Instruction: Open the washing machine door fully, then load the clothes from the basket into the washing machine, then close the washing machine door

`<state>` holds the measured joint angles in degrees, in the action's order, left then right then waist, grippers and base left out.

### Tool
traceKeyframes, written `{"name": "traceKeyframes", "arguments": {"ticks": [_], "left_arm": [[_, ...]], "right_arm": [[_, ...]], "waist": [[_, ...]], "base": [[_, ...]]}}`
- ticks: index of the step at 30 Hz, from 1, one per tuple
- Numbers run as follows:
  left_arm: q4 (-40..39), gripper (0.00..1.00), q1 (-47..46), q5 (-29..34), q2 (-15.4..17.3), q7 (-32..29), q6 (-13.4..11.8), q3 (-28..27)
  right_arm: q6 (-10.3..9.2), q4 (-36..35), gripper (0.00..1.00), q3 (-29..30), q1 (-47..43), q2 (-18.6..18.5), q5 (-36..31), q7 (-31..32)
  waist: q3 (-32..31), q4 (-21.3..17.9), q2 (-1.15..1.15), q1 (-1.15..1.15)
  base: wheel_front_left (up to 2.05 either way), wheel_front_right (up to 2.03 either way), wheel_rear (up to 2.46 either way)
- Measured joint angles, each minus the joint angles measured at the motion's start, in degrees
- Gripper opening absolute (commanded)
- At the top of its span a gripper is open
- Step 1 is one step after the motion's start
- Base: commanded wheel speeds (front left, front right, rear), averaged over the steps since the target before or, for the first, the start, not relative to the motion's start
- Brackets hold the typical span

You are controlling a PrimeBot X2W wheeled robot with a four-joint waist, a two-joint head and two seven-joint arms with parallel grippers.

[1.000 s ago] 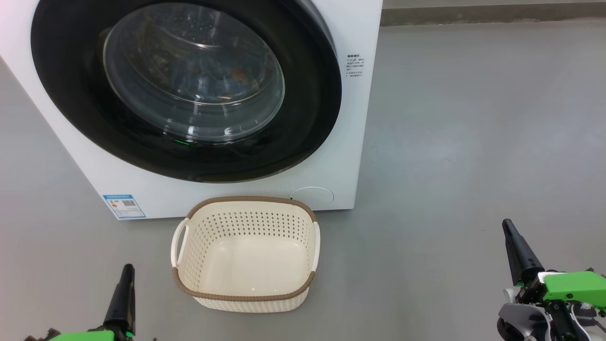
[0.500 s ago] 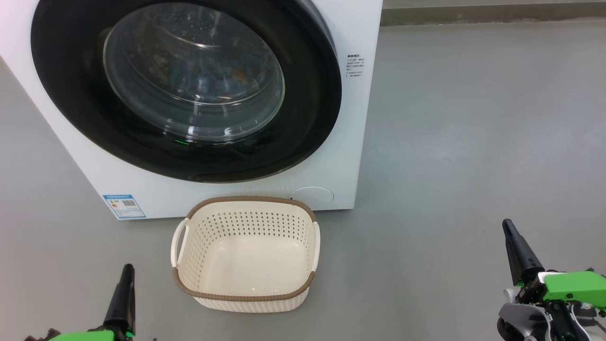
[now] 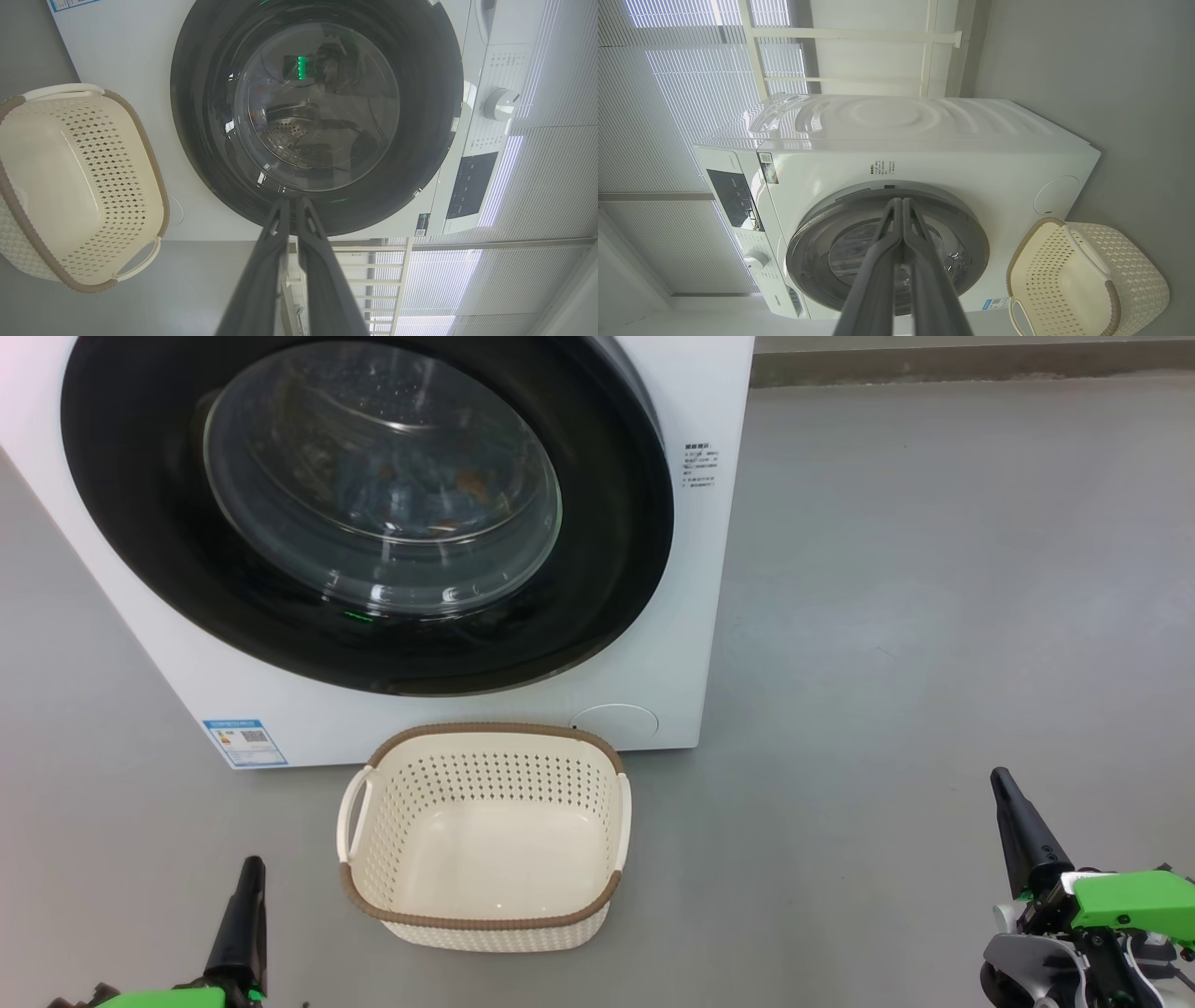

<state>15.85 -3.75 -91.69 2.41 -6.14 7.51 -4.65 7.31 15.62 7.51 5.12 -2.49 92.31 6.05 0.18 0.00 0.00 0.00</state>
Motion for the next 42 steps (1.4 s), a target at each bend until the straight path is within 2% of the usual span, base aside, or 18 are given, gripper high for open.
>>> {"name": "traceKeyframes", "arguments": {"ticks": [42], "left_arm": [[0.0, 0.0, 0.0, 0.0, 0.0, 0.0, 0.0, 0.0]], "right_arm": [[0.0, 0.0, 0.0, 0.1, 0.0, 0.1, 0.0, 0.0]], "waist": [[0.0, 0.0, 0.0, 0.0]], "base": [[0.0, 0.0, 0.0]]}}
